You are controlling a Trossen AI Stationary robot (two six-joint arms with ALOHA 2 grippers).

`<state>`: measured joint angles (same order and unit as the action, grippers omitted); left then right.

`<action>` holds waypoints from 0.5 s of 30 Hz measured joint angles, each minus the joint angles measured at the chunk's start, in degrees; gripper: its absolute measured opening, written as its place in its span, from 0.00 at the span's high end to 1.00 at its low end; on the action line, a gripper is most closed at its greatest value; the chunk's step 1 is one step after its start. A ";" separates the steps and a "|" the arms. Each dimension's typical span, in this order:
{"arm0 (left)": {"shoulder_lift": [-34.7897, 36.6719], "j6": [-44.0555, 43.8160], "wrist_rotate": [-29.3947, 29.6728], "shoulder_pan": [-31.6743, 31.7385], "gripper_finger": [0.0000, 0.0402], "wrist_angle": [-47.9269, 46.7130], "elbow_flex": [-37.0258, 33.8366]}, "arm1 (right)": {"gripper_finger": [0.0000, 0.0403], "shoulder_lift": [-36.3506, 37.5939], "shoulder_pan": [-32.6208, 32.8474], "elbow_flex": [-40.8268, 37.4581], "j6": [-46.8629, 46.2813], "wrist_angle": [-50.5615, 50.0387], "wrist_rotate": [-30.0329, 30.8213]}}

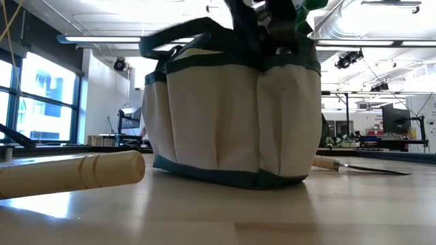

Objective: Pick & Place Garden tools in Gardening bag
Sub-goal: Put the bottom shear scissors into the gardening bag

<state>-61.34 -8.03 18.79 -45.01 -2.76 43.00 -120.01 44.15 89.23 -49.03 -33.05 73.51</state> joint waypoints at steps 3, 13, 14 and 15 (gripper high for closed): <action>0.00 0.00 0.00 0.00 0.37 0.02 0.00 | 0.83 0.00 -0.06 0.00 -3.30 -2.06 0.24; 0.00 -0.01 -0.03 0.00 0.37 0.09 0.00 | 0.78 0.35 0.39 -0.02 -6.87 -5.90 0.04; -0.02 0.00 -0.04 0.00 0.37 0.09 0.00 | 0.78 0.64 0.59 -0.04 -6.82 -5.93 0.52; -0.02 0.00 -0.04 0.00 0.37 0.11 0.00 | 0.79 1.08 0.79 -0.04 -6.80 -5.92 0.84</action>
<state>-61.36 -8.03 18.75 -45.01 -2.66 43.00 -118.92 44.95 89.19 -55.84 -38.97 74.35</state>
